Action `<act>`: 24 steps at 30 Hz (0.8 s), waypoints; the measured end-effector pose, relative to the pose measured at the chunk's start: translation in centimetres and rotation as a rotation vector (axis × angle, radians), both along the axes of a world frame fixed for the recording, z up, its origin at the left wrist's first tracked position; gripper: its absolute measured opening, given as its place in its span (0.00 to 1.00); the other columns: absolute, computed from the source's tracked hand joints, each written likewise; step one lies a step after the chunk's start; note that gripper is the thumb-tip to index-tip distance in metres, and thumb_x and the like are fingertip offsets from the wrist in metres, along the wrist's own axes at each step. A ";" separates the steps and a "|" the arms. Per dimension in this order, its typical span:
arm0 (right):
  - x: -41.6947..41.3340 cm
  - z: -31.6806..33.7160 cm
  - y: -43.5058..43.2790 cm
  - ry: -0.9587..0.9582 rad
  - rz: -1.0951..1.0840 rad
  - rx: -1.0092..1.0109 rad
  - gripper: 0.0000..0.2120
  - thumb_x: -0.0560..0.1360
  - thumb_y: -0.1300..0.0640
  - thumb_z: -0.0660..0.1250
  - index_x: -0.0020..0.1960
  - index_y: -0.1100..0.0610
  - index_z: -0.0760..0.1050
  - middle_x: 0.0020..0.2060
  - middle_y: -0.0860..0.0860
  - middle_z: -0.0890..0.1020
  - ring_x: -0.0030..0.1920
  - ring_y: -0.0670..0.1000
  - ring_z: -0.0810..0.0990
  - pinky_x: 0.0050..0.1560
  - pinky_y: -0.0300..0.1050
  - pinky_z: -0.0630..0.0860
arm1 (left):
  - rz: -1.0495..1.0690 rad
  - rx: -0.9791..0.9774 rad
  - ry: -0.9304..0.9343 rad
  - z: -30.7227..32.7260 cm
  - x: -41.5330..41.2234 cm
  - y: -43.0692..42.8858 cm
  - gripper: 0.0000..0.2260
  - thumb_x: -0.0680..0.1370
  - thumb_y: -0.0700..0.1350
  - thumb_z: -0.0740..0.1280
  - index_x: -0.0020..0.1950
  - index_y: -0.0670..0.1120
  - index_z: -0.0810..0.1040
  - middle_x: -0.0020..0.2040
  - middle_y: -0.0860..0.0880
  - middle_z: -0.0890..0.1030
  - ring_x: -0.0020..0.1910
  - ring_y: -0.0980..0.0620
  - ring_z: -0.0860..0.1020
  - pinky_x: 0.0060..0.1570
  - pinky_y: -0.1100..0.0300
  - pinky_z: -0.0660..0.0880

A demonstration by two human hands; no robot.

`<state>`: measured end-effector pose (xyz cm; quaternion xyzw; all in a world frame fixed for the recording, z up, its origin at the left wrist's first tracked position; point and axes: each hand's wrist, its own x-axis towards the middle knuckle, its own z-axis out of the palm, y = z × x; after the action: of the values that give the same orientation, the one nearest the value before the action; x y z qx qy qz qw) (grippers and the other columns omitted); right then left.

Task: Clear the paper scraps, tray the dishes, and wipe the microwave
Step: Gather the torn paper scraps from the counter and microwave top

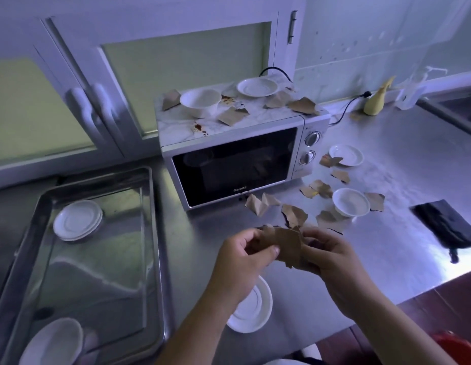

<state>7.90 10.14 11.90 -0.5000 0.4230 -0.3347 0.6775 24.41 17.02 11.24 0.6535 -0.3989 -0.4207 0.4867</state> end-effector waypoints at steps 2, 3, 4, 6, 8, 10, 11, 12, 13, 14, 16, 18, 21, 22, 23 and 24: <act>-0.4 -0.1 0.3 -0.042 0.075 0.024 0.12 0.69 0.63 0.72 0.52 0.63 0.82 0.45 0.64 0.84 0.41 0.61 0.82 0.46 0.50 0.80 | 0.029 -0.013 -0.038 -0.3 0.1 0.3 0.04 0.74 0.44 0.75 0.47 0.51 0.84 0.41 0.54 0.85 0.43 0.54 0.83 0.44 0.63 0.79; -0.6 -0.1 0.3 -0.055 0.101 0.034 0.13 0.68 0.62 0.72 0.52 0.64 0.81 0.45 0.64 0.84 0.41 0.60 0.82 0.45 0.49 0.80 | 0.033 -0.016 -0.046 -0.3 0.2 0.4 0.03 0.73 0.44 0.75 0.45 0.51 0.83 0.40 0.54 0.85 0.41 0.55 0.83 0.42 0.65 0.78; -0.8 -0.1 0.3 -0.063 0.117 0.036 0.13 0.69 0.63 0.72 0.53 0.64 0.81 0.46 0.65 0.84 0.41 0.59 0.82 0.44 0.48 0.80 | 0.037 -0.017 -0.061 -0.6 0.2 0.5 0.04 0.73 0.45 0.76 0.43 0.51 0.82 0.39 0.54 0.84 0.40 0.55 0.82 0.40 0.66 0.77; -1.3 -0.4 0.1 -0.074 0.145 0.030 0.11 0.72 0.71 0.69 0.54 0.64 0.80 0.46 0.65 0.84 0.42 0.60 0.82 0.44 0.47 0.80 | 0.047 -0.011 -0.141 -1.0 0.1 0.5 0.06 0.72 0.49 0.76 0.43 0.52 0.80 0.41 0.55 0.83 0.43 0.55 0.80 0.40 0.68 0.76; -1.9 -0.8 -0.2 -0.075 0.166 0.038 0.13 0.74 0.75 0.64 0.53 0.63 0.81 0.47 0.65 0.84 0.42 0.60 0.82 0.45 0.47 0.81 | 0.040 -0.006 -0.111 -1.3 -0.1 0.2 0.09 0.69 0.49 0.77 0.43 0.54 0.78 0.44 0.55 0.82 0.45 0.55 0.80 0.45 0.66 0.77; -2.6 -1.2 -0.6 -0.075 0.197 0.047 0.16 0.73 0.76 0.63 0.51 0.61 0.82 0.47 0.65 0.83 0.43 0.61 0.81 0.46 0.48 0.81 | 0.027 -0.020 0.088 -1.4 -0.6 -0.2 0.15 0.67 0.44 0.77 0.46 0.57 0.75 0.44 0.52 0.84 0.45 0.53 0.82 0.48 0.57 0.80; -3.0 -1.3 -0.8 -0.076 0.216 0.053 0.16 0.72 0.75 0.64 0.52 0.60 0.82 0.47 0.64 0.83 0.43 0.61 0.81 0.47 0.48 0.81 | 0.019 -0.024 0.166 -1.5 -0.9 -0.4 0.19 0.67 0.41 0.77 0.49 0.59 0.74 0.45 0.50 0.85 0.46 0.50 0.83 0.50 0.53 0.81; -3.4 -1.4 -1.1 -0.078 0.237 0.061 0.15 0.71 0.73 0.66 0.52 0.59 0.82 0.48 0.64 0.83 0.43 0.61 0.82 0.47 0.48 0.81 | 0.006 -0.025 0.205 -1.6 -1.3 -0.6 0.23 0.68 0.39 0.76 0.53 0.60 0.73 0.46 0.48 0.85 0.48 0.47 0.84 0.51 0.51 0.81; -3.8 -1.5 -1.3 -0.079 0.254 0.072 0.13 0.70 0.69 0.69 0.52 0.58 0.82 0.47 0.63 0.83 0.43 0.61 0.82 0.47 0.47 0.80 | -0.016 -0.025 0.226 -1.8 -1.6 -0.9 0.26 0.69 0.36 0.76 0.57 0.61 0.72 0.46 0.47 0.85 0.49 0.46 0.84 0.52 0.50 0.81; -4.2 -1.7 -1.6 -0.073 0.264 0.082 0.12 0.68 0.66 0.71 0.51 0.57 0.82 0.46 0.62 0.83 0.43 0.60 0.82 0.47 0.47 0.80 | -0.040 -0.024 0.236 -1.9 -2.0 -1.0 0.28 0.70 0.35 0.75 0.59 0.61 0.72 0.46 0.46 0.84 0.49 0.46 0.84 0.50 0.51 0.81; -4.9 -2.0 -2.3 -0.028 0.270 0.064 0.10 0.67 0.62 0.74 0.48 0.56 0.83 0.43 0.60 0.84 0.42 0.60 0.83 0.47 0.48 0.80 | -0.092 -0.007 0.249 -2.0 -2.7 -1.5 0.28 0.70 0.36 0.76 0.61 0.61 0.72 0.45 0.47 0.84 0.47 0.50 0.83 0.47 0.57 0.81; -5.5 -2.3 -3.0 0.009 0.265 0.026 0.07 0.67 0.61 0.74 0.46 0.56 0.83 0.40 0.62 0.84 0.40 0.62 0.83 0.45 0.51 0.81 | -0.184 0.029 0.254 -1.9 -3.4 -2.1 0.27 0.69 0.40 0.77 0.61 0.61 0.73 0.45 0.48 0.84 0.45 0.51 0.83 0.47 0.60 0.79; -6.7 -2.6 -4.2 0.022 0.284 0.039 0.05 0.68 0.63 0.73 0.44 0.57 0.83 0.38 0.64 0.84 0.37 0.65 0.84 0.39 0.50 0.81 | -0.296 0.065 0.286 -2.1 -4.4 -3.3 0.27 0.69 0.40 0.77 0.62 0.59 0.74 0.45 0.47 0.82 0.46 0.50 0.81 0.49 0.56 0.79; -7.2 -2.7 -4.6 0.034 0.314 0.043 0.05 0.69 0.64 0.72 0.44 0.58 0.83 0.38 0.64 0.84 0.37 0.65 0.85 0.38 0.50 0.81 | -0.326 0.081 0.282 -2.2 -4.6 -3.8 0.26 0.70 0.39 0.76 0.63 0.59 0.74 0.45 0.48 0.82 0.47 0.50 0.81 0.49 0.56 0.79; -7.7 -2.8 -5.0 0.047 0.346 0.046 0.04 0.70 0.65 0.72 0.45 0.59 0.82 0.38 0.65 0.84 0.38 0.66 0.85 0.37 0.52 0.82 | -0.363 0.100 0.280 -2.4 -4.6 -4.4 0.26 0.71 0.38 0.76 0.63 0.59 0.74 0.45 0.48 0.82 0.47 0.50 0.81 0.49 0.56 0.79; -8.2 -3.0 -5.4 0.059 0.367 0.048 0.04 0.72 0.66 0.71 0.46 0.61 0.81 0.39 0.66 0.84 0.38 0.67 0.85 0.38 0.54 0.83 | -0.406 0.120 0.294 -2.6 -4.6 -5.0 0.26 0.71 0.39 0.76 0.63 0.59 0.75 0.47 0.48 0.83 0.48 0.50 0.81 0.49 0.56 0.79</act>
<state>-0.29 4.73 8.88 -0.5620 0.3521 -0.1807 0.7263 19.77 12.06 8.63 0.5196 -0.4212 -0.6231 0.4054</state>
